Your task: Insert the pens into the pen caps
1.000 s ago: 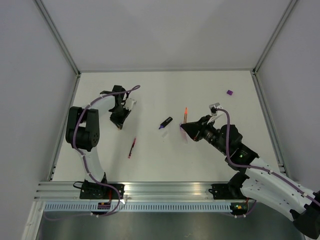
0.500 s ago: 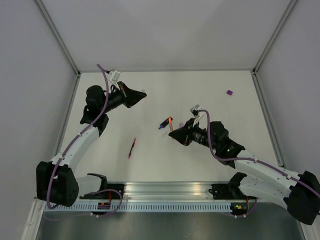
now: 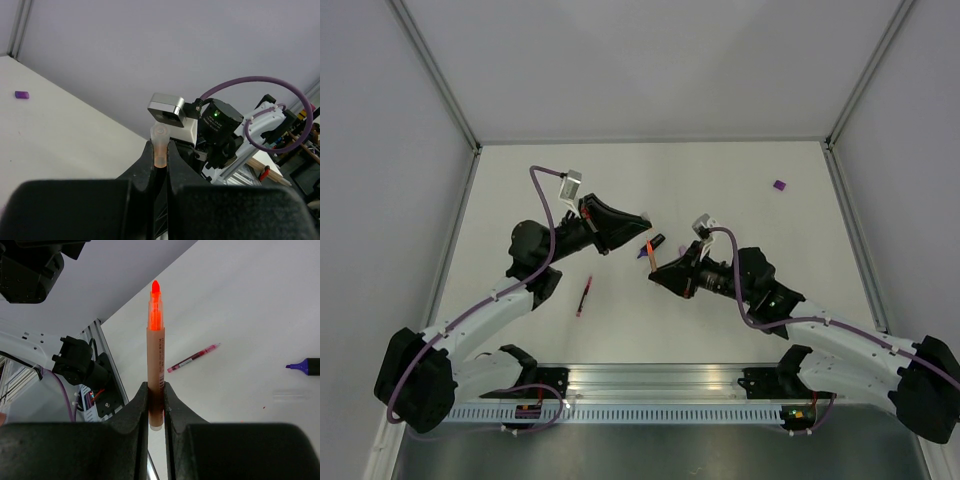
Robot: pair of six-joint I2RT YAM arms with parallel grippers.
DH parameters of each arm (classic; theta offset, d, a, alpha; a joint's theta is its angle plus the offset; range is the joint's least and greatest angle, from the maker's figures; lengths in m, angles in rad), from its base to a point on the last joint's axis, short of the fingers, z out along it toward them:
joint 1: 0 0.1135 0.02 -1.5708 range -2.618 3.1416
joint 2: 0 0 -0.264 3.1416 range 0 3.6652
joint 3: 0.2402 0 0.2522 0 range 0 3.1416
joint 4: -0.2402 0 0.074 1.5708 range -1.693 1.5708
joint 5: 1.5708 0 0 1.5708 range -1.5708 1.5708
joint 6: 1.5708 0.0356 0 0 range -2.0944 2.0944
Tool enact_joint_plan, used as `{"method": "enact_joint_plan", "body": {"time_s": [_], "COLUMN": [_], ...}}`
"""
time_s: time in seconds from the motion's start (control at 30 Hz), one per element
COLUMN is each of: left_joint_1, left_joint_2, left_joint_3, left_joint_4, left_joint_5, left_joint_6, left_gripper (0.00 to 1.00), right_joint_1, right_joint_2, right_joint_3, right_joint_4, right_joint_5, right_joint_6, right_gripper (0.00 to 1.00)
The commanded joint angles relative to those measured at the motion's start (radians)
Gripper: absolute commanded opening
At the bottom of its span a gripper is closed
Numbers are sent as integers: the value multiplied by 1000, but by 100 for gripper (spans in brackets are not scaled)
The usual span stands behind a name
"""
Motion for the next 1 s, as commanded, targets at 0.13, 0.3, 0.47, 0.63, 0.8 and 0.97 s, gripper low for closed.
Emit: {"method": "enact_joint_plan", "body": {"time_s": [0.13, 0.3, 0.47, 0.63, 0.8, 0.97], "left_joint_1": [-8, -9, -11, -12, -14, -17], "left_joint_2": [-5, 1, 5, 12, 18, 31], "left_joint_3": [-26, -30, -27, -32, -40, -40], "left_joint_4": [44, 42, 32, 10, 12, 7], "left_joint_5": [-71, -70, -65, -50, -28, 30], "left_joint_6": [-13, -7, -1, 23, 22, 28], "left_gripper": [2, 2, 2, 2, 2, 2], "right_joint_1": [12, 14, 12, 14, 12, 12], "right_joint_2": [-51, -71, -87, -94, -96, -100], "right_joint_3": [-3, -6, -9, -8, -9, -6], "right_joint_4": [44, 41, 35, 29, 18, 9], "right_joint_5": [-6, -2, 11, 15, 40, 54], "right_joint_6": [-26, -27, -29, -35, -44, -52], "right_gripper": [0, 0, 0, 0, 0, 0]}}
